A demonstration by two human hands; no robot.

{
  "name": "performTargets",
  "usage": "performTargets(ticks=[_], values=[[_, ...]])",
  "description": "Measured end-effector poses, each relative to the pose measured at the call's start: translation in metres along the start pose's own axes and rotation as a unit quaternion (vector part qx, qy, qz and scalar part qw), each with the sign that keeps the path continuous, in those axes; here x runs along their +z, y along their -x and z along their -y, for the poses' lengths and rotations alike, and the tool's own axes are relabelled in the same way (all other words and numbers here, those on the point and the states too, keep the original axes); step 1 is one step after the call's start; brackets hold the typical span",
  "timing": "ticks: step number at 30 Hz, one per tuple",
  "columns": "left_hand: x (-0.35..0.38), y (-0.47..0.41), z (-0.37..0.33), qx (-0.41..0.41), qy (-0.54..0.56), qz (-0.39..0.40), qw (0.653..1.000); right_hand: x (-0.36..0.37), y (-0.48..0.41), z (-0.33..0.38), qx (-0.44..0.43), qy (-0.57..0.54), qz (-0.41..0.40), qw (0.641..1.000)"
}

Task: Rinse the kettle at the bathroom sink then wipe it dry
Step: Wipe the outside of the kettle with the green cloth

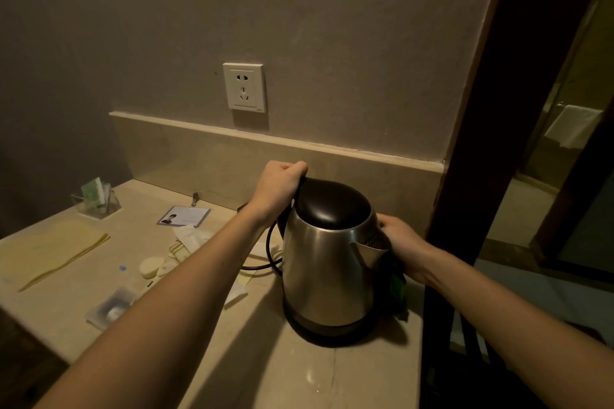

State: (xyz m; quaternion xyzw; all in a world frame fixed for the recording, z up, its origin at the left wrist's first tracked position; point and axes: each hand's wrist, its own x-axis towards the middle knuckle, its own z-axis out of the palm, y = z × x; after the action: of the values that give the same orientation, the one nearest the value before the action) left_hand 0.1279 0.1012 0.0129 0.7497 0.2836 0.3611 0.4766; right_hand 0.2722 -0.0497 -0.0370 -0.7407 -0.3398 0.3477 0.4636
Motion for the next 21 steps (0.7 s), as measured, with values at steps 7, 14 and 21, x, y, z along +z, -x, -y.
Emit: performTargets(ticks=[7, 14, 21], values=[[0.001, 0.000, -0.001, 0.006, -0.012, -0.015, 1.000, -0.003, 0.040, -0.024, -0.014, 0.032, -0.058, 0.998], [0.002, 0.003, -0.007, -0.004, -0.032, -0.045, 0.998, 0.011, 0.084, -0.027, -0.126, 0.053, -0.140, 0.981], [0.002, 0.016, -0.011, -0.007, -0.047, -0.080, 0.996, 0.030, 0.105, -0.034, -0.194, 0.116, -0.179, 0.957]])
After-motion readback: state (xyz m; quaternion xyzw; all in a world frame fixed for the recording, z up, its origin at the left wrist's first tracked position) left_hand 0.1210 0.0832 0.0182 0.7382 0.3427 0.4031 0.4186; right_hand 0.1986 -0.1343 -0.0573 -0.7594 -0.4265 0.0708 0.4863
